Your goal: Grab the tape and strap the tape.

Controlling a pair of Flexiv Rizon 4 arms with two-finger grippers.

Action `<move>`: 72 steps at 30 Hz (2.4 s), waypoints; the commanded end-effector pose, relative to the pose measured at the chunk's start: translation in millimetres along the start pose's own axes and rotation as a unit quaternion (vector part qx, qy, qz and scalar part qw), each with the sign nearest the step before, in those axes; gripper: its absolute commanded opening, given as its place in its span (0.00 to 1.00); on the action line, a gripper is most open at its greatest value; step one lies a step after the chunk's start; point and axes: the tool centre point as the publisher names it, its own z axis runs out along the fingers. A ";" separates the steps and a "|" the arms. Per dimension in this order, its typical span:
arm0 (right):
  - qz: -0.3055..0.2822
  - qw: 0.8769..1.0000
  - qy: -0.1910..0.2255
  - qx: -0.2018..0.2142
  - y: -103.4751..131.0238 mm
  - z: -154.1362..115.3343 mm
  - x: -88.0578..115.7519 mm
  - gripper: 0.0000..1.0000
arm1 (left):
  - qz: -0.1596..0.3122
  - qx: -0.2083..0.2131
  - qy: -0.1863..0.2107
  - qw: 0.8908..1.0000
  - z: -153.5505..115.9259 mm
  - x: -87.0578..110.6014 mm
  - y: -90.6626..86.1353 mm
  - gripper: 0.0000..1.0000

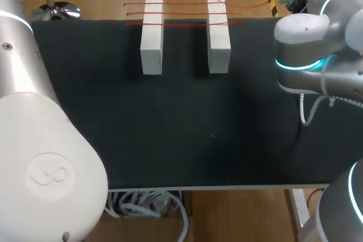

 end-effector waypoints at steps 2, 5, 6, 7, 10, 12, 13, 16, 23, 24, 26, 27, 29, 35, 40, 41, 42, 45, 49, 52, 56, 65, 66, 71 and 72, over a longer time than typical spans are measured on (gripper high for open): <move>0.000 0.998 -0.065 0.006 3.5 -1.2 3.5 0.00 | -0.001 -0.004 0.001 1.000 -1.4 -0.7 -1.6 0.00; 0.000 0.998 -0.065 0.006 3.5 -1.2 3.5 0.00 | -0.001 -0.004 0.001 1.000 -1.4 -0.7 -1.6 0.00; 0.000 0.998 -0.065 0.006 3.5 -1.2 3.5 0.00 | -0.001 -0.004 0.001 1.000 -1.4 -0.7 -1.6 0.00; 0.000 0.998 -0.065 0.006 3.5 -1.2 3.5 0.00 | -0.001 -0.004 0.001 1.000 -1.4 -0.7 -1.6 0.00; -0.008 0.998 -0.067 0.000 3.5 -0.7 4.8 0.00 | -0.001 -0.004 0.001 1.000 -1.4 -0.7 -1.6 0.00; -0.097 0.993 -0.068 -0.007 6.5 2.7 8.7 0.00 | -0.001 -0.004 0.001 1.000 -1.4 -0.7 -1.6 0.00; -0.148 0.987 -0.062 -0.018 8.6 4.7 11.6 0.00 | -0.001 -0.004 0.001 1.000 -1.4 -0.7 -1.6 0.00; -0.194 0.978 -0.069 -0.017 10.0 8.3 21.4 0.00 | -0.001 -0.004 0.001 1.000 -1.4 -0.7 -1.6 0.00; -0.380 0.924 -0.030 -0.026 17.3 15.6 28.4 0.00 | -0.001 -0.004 0.001 1.000 -1.4 -0.7 -1.6 0.00; -0.424 0.905 -0.013 -0.032 18.9 15.9 29.9 0.00 | -0.001 -0.004 0.001 1.000 -1.4 -0.7 -1.6 0.00; -0.463 0.885 -0.002 -0.043 21.7 17.0 30.9 0.00 | -0.001 -0.004 0.001 1.000 -1.4 -0.7 -1.6 0.00; -0.480 0.876 0.007 -0.046 22.0 16.2 32.0 0.00 | -0.001 -0.004 0.001 1.000 -1.4 -0.7 -1.6 0.00; -0.500 0.865 0.014 -0.045 21.6 15.4 33.1 0.00 | -0.001 -0.004 0.001 1.000 -1.4 -0.7 -1.6 0.00; -0.491 0.870 0.028 -0.032 17.5 12.2 34.6 0.00 | -0.001 -0.004 0.001 1.000 -1.4 -0.7 -1.6 0.00; -0.491 0.870 0.028 -0.032 17.5 12.2 34.6 0.00 | -0.001 -0.004 0.001 1.000 -1.4 -0.7 -1.6 0.00; -0.491 0.870 0.028 -0.032 17.5 12.2 34.6 0.00 | -0.001 -0.004 0.001 1.000 -1.4 -0.7 -1.6 0.00; -0.491 0.870 0.028 -0.032 17.5 12.2 34.6 0.00 | -0.001 -0.004 0.001 1.000 -1.4 -0.7 -1.6 0.00; -0.491 0.870 0.028 -0.032 17.5 12.2 34.6 0.00 | -0.001 -0.004 0.001 1.000 -1.4 -0.7 -1.6 0.00; -0.504 0.863 0.008 -0.042 16.4 9.8 36.6 0.00 | -0.001 -0.004 0.001 1.000 -1.4 -0.7 -1.6 0.00; -0.551 0.833 -0.022 -0.049 13.8 10.0 43.1 0.00 | -0.001 -0.004 0.001 1.000 -1.4 -0.7 -1.6 0.00; -0.602 0.794 -0.054 -0.059 12.7 11.2 53.2 0.00 | -0.001 -0.004 0.001 1.000 -1.4 -0.7 -1.6 0.00; -0.643 0.759 -0.078 -0.070 20.4 12.3 71.0 0.00 | -0.001 -0.004 0.001 1.000 -1.4 -0.7 -1.6 0.00; -0.648 0.755 -0.074 -0.068 20.6 12.1 74.1 0.00 | -0.001 -0.004 0.001 1.000 -1.4 -0.7 -1.6 0.00; -0.691 0.717 -0.046 -0.080 18.1 13.2 87.3 0.00 | -0.001 -0.004 0.001 1.000 -1.4 -0.7 -1.6 0.00; -0.697 0.711 -0.041 -0.081 17.7 13.8 89.6 0.00 | -0.001 -0.004 0.001 1.000 -1.4 -0.7 -1.6 0.00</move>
